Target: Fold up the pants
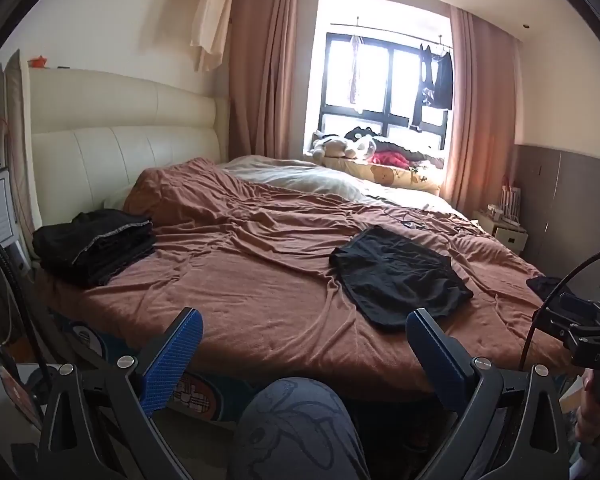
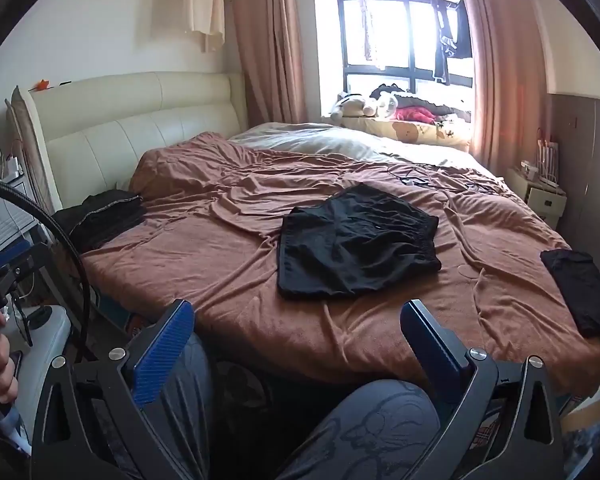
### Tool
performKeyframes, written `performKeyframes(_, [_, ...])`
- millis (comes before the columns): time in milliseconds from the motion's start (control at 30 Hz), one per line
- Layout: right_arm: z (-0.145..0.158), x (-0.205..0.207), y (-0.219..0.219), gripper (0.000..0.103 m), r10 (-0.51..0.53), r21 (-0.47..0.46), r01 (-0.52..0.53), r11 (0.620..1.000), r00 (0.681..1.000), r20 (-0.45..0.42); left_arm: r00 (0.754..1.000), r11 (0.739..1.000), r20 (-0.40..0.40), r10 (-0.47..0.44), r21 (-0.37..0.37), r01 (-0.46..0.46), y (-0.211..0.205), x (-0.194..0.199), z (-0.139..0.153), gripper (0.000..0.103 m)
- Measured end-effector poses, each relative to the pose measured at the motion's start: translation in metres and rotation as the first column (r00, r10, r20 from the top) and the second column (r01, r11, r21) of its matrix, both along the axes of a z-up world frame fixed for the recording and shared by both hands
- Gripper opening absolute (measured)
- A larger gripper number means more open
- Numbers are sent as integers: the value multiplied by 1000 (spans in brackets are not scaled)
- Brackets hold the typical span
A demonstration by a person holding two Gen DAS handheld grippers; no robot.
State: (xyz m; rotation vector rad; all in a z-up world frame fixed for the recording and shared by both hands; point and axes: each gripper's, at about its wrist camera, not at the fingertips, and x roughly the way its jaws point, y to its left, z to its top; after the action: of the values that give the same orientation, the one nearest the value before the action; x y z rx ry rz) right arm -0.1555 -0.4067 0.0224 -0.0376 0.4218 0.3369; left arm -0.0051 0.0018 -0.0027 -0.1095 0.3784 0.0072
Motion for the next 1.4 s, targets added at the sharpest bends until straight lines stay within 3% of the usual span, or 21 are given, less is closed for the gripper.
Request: performKeyframes(1400, [3, -7, -6, 103, -23, 15, 23, 1000, 1000, -1, 1000, 1000, -9, -16, -19, 16, 2, 1, 1, 102])
